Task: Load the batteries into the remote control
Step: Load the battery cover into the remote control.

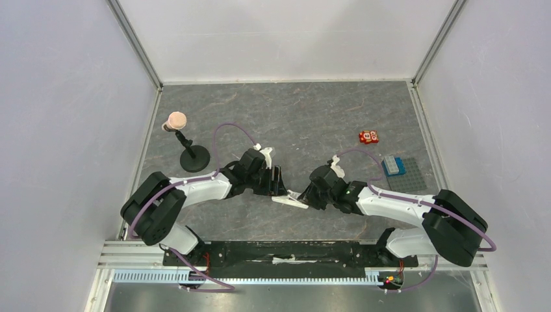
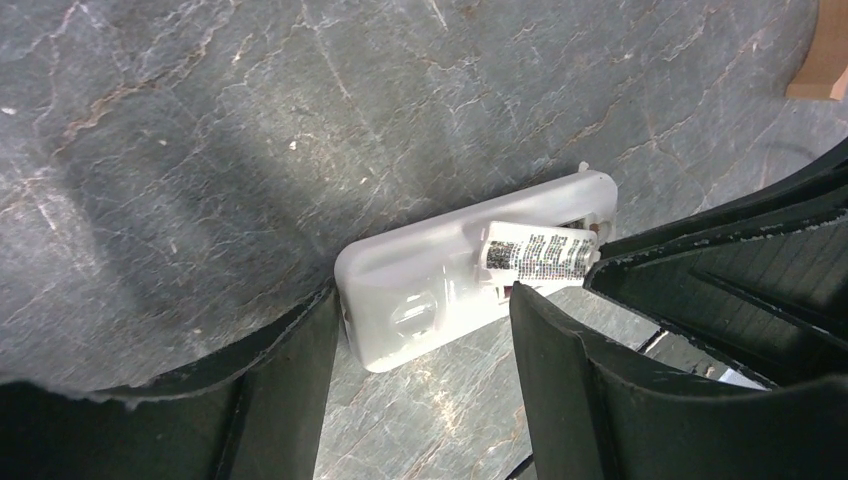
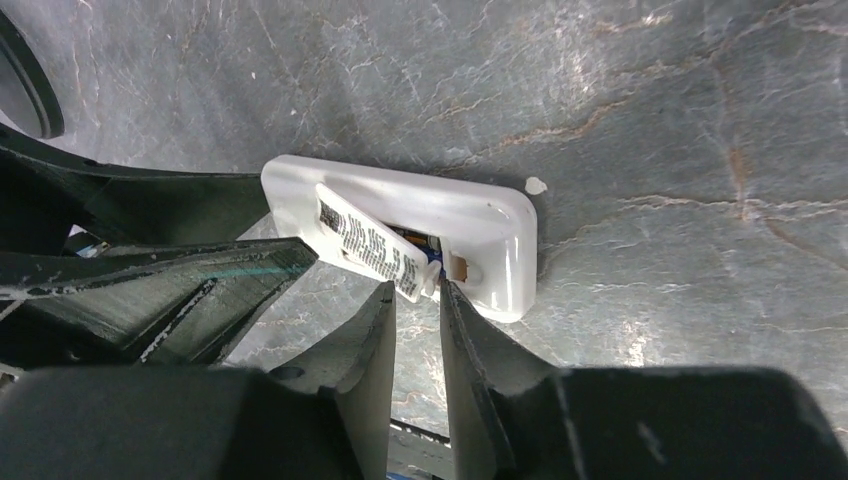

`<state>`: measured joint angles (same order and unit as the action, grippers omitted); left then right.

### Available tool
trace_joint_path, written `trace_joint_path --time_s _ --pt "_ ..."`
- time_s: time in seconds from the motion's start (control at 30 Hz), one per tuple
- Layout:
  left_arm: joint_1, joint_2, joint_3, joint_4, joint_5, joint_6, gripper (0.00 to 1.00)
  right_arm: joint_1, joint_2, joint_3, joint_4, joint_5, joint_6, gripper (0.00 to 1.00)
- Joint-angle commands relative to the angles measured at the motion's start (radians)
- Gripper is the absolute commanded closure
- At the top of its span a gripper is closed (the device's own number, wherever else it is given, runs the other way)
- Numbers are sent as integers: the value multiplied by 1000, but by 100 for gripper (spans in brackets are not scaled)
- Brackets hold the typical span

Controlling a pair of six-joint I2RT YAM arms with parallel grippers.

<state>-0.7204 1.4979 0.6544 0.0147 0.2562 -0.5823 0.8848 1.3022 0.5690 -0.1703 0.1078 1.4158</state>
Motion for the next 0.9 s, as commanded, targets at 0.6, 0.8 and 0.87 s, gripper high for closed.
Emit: trace_joint_path --time_s 0.6,0.8,0.87 --pt "-15 35 -7 21 26 34 32 -19 1 3 31 25 14 73" --pt "-16 39 -6 21 26 34 33 -18 19 0 46 -2 16 75" --pt "-16 38 -7 21 26 35 33 -18 22 0 49 -3 18 76"
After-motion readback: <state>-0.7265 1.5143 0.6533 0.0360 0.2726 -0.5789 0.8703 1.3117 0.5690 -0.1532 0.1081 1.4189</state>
